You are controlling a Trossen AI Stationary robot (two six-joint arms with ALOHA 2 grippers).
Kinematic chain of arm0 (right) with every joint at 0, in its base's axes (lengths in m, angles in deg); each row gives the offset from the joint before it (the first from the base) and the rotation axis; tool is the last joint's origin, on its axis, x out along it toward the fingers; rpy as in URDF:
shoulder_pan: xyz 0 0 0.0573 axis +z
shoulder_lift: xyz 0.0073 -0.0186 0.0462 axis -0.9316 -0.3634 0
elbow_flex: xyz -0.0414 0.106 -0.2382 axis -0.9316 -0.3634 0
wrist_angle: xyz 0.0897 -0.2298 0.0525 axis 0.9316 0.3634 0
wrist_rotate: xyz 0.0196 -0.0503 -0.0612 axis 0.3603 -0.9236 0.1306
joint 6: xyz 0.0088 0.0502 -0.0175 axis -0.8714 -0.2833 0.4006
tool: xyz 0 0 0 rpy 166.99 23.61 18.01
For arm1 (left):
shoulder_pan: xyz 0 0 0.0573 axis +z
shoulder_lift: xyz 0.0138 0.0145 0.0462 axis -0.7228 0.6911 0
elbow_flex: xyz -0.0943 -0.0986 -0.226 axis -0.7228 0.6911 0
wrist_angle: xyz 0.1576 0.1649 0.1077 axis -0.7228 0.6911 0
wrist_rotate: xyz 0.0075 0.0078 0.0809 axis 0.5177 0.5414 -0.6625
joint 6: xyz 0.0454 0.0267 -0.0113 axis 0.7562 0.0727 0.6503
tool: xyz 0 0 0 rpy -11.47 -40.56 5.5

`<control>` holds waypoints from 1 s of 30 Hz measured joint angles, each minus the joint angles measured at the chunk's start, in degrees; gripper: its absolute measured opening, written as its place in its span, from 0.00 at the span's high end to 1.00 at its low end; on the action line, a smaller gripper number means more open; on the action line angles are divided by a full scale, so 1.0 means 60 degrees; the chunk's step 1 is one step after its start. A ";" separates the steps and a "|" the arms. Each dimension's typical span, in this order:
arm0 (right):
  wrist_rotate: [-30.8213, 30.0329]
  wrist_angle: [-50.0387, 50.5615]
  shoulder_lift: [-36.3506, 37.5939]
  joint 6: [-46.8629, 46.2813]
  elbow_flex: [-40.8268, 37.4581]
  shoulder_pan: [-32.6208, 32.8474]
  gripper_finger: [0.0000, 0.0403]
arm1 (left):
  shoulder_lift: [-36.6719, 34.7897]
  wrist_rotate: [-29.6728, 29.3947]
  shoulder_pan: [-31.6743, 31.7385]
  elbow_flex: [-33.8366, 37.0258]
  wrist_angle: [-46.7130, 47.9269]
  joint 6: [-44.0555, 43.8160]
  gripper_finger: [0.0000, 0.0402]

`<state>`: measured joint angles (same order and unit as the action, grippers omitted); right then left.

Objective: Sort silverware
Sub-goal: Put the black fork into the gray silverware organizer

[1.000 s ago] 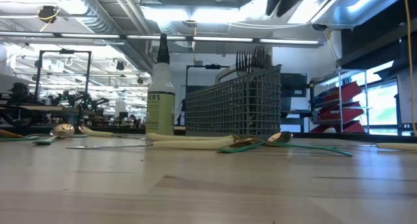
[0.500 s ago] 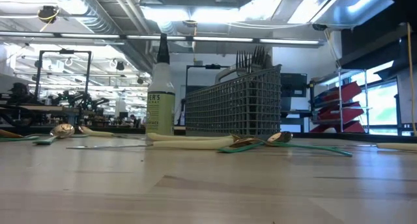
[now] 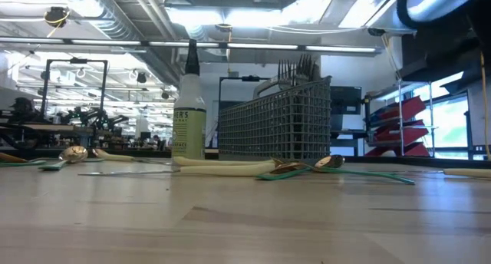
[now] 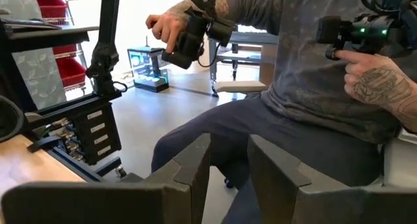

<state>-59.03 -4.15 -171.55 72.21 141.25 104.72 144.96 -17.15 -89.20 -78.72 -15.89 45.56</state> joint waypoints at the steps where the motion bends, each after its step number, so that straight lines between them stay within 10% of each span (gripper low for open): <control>1: 0.0008 -0.0101 0.0000 0.0000 -0.0092 0.0000 0.78 | 0.0000 0.0000 0.0000 0.0000 0.0011 0.0000 0.78; 30: -0.0270 -0.1783 0.0000 0.0448 -0.2602 -0.0007 0.78 | 0.0000 -0.0126 -0.0001 0.0000 0.0074 -0.0022 0.78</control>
<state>-60.65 -14.85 -171.55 74.90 125.63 104.68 144.96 -17.91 -89.20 -78.72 -15.45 45.43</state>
